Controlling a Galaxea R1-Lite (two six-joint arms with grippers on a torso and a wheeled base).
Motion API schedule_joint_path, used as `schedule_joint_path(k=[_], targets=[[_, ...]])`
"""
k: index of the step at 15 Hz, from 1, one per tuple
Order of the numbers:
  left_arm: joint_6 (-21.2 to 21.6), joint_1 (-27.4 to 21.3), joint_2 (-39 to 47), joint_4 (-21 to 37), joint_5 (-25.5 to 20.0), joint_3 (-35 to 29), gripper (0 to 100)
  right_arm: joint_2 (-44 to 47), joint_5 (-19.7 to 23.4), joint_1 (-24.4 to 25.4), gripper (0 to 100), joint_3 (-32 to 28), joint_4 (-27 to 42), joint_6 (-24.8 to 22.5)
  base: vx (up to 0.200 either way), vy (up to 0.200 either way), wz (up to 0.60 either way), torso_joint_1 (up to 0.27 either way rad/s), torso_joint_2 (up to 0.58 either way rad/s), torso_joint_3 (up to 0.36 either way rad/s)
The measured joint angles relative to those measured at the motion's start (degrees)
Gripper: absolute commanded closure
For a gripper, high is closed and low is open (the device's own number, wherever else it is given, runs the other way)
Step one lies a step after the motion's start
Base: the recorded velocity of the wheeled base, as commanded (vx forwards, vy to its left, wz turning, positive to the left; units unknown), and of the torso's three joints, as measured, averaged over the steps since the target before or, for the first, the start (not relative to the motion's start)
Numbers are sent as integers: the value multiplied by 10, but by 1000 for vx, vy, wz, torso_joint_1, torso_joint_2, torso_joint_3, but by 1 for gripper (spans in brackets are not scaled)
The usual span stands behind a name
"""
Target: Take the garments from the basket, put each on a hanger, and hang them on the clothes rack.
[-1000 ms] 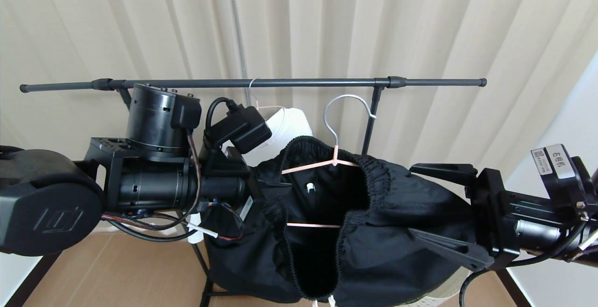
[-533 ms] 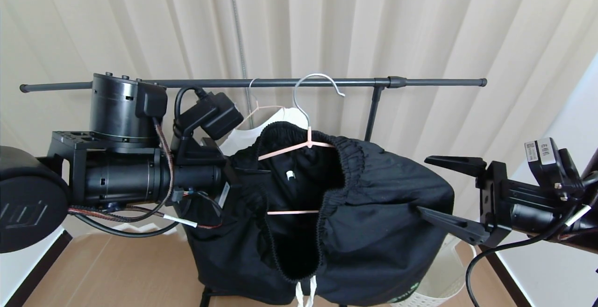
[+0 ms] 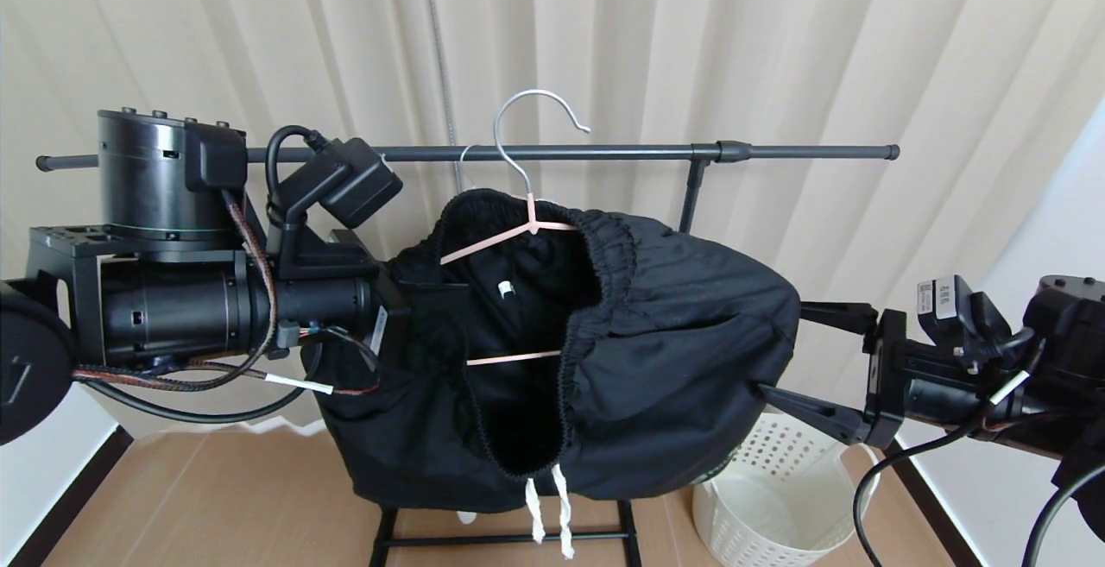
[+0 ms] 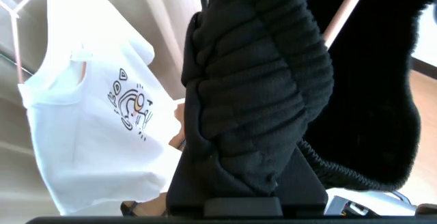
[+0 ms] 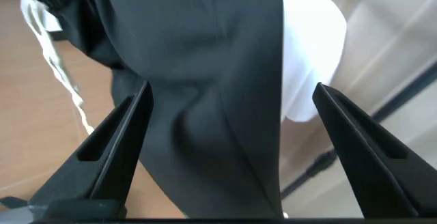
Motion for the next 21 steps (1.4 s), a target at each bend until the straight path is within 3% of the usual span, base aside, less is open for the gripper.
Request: schedule_joint_path(k=[6,12,13,17,21], targets=[[0,11,-16,0,-2,1,100,40,0,-8,0,-3,0,-40,0,0,0,0,0,0],[-1,6,-24,0,-2,9,100,65,0,14,0,-2,0,-42,0,0,0,0,0,0],[-1,6,-26,0,-1,12,100,67,0,21,100,-2,0,-42,0,0,0,0,0,0],[-3,6,-29,0,0,16,100,70,0,26,100,-4,0,-41,0,0,0,0,0,0],[-28,6,-33,0,0,17,100,71,-1,-1,100,-15,0,-41,0,0,0,0,0,0]])
